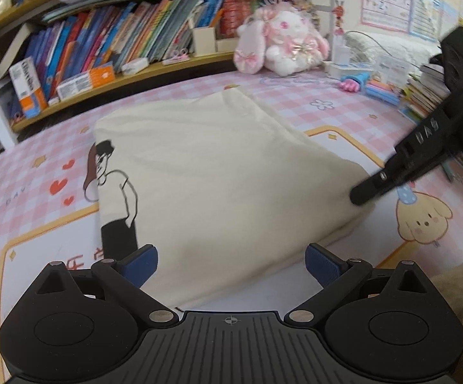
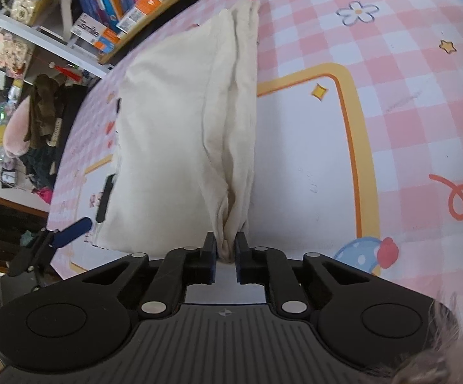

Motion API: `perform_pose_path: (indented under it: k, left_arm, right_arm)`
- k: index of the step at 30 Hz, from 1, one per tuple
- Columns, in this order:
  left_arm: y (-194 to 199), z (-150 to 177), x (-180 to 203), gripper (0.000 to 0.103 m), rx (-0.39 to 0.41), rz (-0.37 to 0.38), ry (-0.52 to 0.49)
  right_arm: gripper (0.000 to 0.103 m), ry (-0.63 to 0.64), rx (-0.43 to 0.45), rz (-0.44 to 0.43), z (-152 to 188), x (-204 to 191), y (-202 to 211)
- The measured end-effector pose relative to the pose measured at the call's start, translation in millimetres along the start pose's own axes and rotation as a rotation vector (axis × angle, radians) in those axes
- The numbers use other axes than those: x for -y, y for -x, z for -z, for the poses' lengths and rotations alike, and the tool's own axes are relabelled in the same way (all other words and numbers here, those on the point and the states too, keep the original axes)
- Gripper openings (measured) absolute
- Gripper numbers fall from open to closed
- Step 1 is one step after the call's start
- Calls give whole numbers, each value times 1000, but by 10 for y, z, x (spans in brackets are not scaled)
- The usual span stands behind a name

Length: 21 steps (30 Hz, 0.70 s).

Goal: Fold clothes
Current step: 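Grasp the shirt edge with the right gripper and lift it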

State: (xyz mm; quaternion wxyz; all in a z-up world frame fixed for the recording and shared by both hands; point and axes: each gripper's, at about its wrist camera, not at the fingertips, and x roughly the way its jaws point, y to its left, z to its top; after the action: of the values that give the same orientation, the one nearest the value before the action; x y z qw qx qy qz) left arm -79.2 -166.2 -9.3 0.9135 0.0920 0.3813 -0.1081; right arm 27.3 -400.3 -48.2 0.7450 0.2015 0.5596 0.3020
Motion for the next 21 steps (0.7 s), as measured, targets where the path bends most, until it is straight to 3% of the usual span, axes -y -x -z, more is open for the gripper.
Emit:
perform_pose_path:
  k: [7,21]
  left_arm:
    - [-3,-15,139,100,33,-31,-117]
    - [-139,-66,316,100,32,26,-186]
  right_arm:
    - [9,-65,54,-137,-75,-36,131]
    - [9,-82,102,-184,-119,-146,248]
